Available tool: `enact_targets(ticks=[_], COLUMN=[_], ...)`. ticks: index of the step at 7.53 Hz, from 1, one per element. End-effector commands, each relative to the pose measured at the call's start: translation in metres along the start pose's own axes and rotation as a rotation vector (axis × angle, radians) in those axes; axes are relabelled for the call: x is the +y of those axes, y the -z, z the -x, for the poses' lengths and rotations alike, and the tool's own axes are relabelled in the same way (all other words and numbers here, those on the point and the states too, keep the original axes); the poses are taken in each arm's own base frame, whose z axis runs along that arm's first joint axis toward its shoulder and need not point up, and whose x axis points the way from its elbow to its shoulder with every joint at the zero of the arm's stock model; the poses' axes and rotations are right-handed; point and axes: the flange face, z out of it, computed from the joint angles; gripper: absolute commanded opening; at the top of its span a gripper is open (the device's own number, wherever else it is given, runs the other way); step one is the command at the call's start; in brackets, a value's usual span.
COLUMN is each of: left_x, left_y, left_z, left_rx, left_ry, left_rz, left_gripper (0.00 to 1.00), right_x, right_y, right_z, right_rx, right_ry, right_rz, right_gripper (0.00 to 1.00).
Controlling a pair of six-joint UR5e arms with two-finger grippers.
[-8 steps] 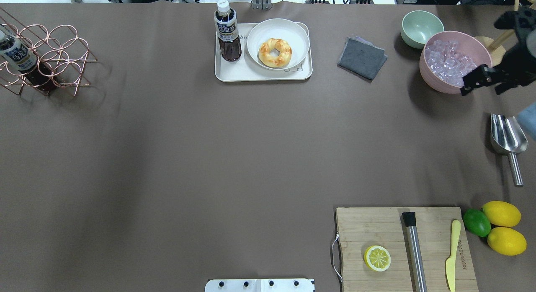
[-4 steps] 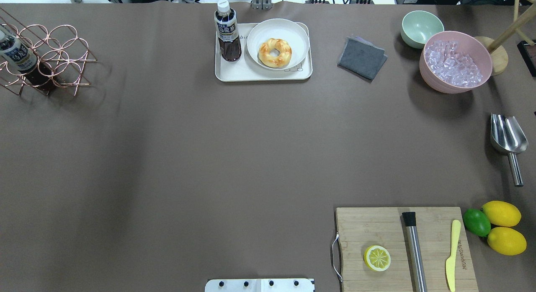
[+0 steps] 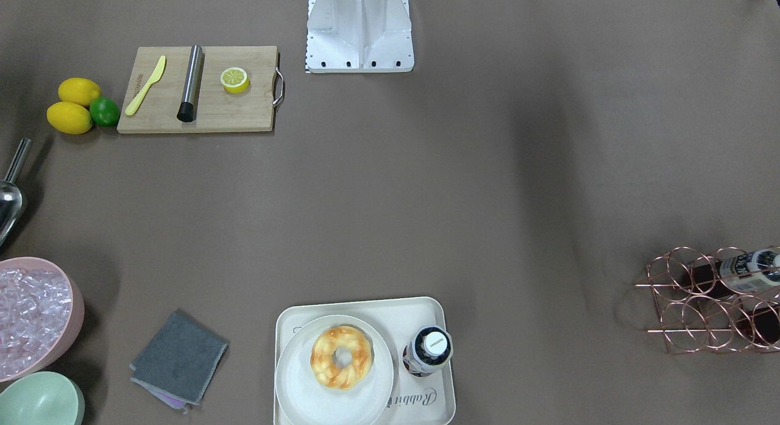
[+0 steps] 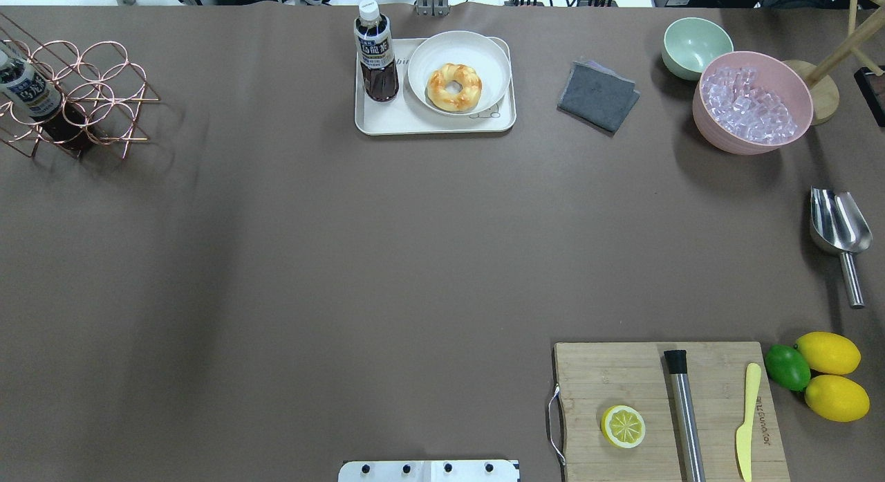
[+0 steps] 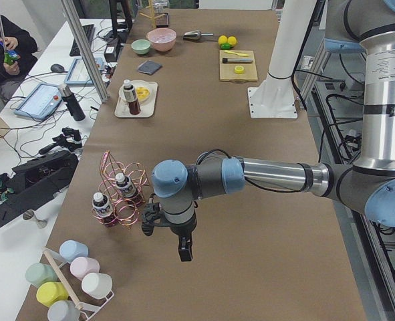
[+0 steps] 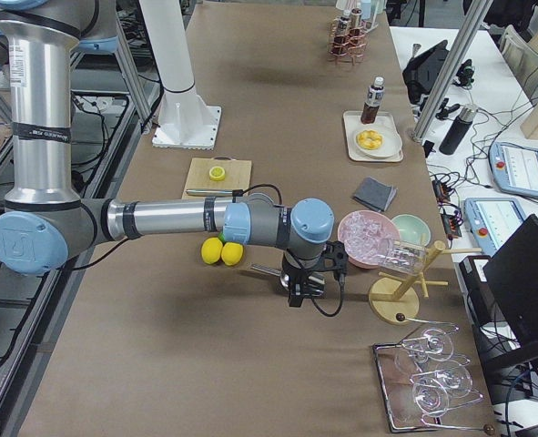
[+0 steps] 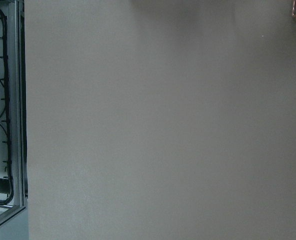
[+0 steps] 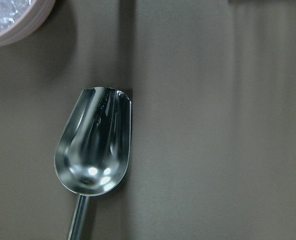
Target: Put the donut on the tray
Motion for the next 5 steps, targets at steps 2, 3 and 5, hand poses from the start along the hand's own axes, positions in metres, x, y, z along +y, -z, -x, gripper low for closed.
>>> enact_targets(ticks=[2, 3, 5], left_x=[-0.002, -0.003, -0.013], left_y=[-0.007, -0.004, -0.005], left_z=[-0.001, -0.004, -0.030], left_rx=[0.004, 0.008, 0.001], left_ry=[-0.009, -0.014, -0.070], left_rz=[0.013, 0.007, 0.012], left_gripper=[0.98, 0.98, 0.98], right_x=[0.007, 0.007, 0.008], right_y=[0.009, 0.009, 0.009], right_z=[-0.017, -0.017, -0.018], right_rx=[-0.002, -0.007, -0.012], right_ry=[-0.026, -0.028, -0.032], right_rz=[-0.011, -0.012, -0.012], right_gripper=[1.00, 1.00, 1.00])
